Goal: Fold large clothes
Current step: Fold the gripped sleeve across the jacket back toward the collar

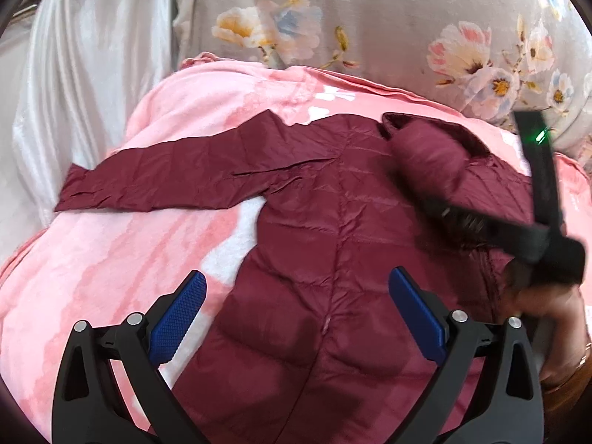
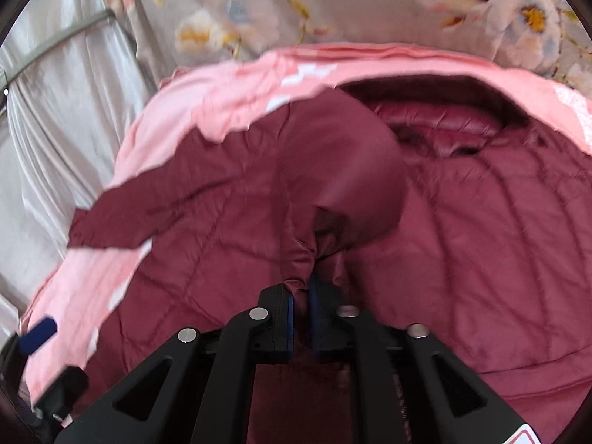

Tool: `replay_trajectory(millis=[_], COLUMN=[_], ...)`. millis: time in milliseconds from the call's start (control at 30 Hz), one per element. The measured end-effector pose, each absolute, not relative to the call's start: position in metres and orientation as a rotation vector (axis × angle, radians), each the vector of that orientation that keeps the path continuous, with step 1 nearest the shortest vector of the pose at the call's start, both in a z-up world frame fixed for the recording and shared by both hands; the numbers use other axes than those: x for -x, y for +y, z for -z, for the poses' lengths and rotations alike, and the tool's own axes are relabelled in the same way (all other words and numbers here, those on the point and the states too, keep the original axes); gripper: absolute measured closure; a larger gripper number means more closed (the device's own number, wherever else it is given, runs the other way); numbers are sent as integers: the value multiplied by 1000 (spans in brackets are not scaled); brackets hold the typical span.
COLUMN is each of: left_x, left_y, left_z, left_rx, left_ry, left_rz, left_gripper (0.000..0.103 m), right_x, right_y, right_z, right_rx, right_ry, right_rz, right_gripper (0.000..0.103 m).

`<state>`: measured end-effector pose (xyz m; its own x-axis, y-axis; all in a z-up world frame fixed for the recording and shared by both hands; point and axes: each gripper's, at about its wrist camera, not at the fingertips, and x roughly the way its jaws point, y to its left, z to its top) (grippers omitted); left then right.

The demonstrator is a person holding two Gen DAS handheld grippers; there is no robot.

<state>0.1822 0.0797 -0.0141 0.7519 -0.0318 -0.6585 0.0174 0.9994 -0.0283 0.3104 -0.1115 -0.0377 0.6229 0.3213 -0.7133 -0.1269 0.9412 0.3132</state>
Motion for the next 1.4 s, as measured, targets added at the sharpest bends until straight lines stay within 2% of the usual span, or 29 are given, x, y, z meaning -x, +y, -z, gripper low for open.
replay_trajectory(millis=[33, 100, 167, 300, 433, 467, 533, 567, 633, 667, 733, 767, 800, 833, 967, 1100, 1200, 1267, 1333, 1400], left_x=[-187, -198, -211, -254, -297, -305, -318, -322, -330, -332, -336, -336, -336, -336, -335, -333, -324, -317, -309, -304], left_y=[79, 77, 74, 51, 30, 29, 29, 29, 27, 27, 28, 29, 31, 32, 37, 32, 23, 26, 32, 33], left_z=[13, 11, 10, 17, 40, 45, 53, 55, 57, 57, 52, 50, 46, 43, 43, 68, 61, 47, 26, 2], left_rx=[41, 95, 148, 227, 271, 287, 322, 323, 297, 287, 263, 253, 242, 228, 190, 140, 48, 39, 32, 27], left_ry=[724, 738, 749, 829, 933, 950, 977, 987, 988, 987, 971, 962, 949, 935, 923, 971, 926, 894, 827, 754], left_rz=[57, 120, 182, 310, 322, 305, 301, 294, 265, 262, 245, 237, 224, 212, 187, 162, 129, 105, 80, 67], left_gripper=[6, 6, 6, 6, 8, 13, 43, 51, 83, 90, 96, 97, 98, 99, 100, 99, 95, 88, 68, 60], right_x=[-309, -302, -281, -246, -219, -211, -199, -195, -200, -205, -220, -226, -231, -236, -228, -237, -237, -232, -224, -222], right_y=[-112, -117, -131, -184, -284, -314, -357, -376, -398, -404, -407, -408, -407, -404, -382, -381, -377, -375, -370, -362], right_z=[38, 32, 13, -17, -17, -13, -3, 3, 13, 17, 29, 33, 37, 41, 19, 49, 38, 24, 3, -15], right_rx=[-244, -260, -274, -293, -400, -448, -507, -530, -568, -579, -583, -579, -577, -583, -477, -454, -403, -393, -373, -356], right_ry=[874, 871, 809, 706, 672, 664, 642, 643, 662, 674, 715, 734, 759, 780, 695, 837, 838, 821, 757, 699], right_rz=[-263, -283, -285, -191, 60, 139, 263, 313, 342, 334, 324, 320, 305, 276, 287, 309, 343, 379, 398, 393], right_gripper=[86, 65, 55, 55, 55, 55, 53, 53, 54, 54, 56, 67, 92, 99, 102, 102, 100, 97, 94, 91])
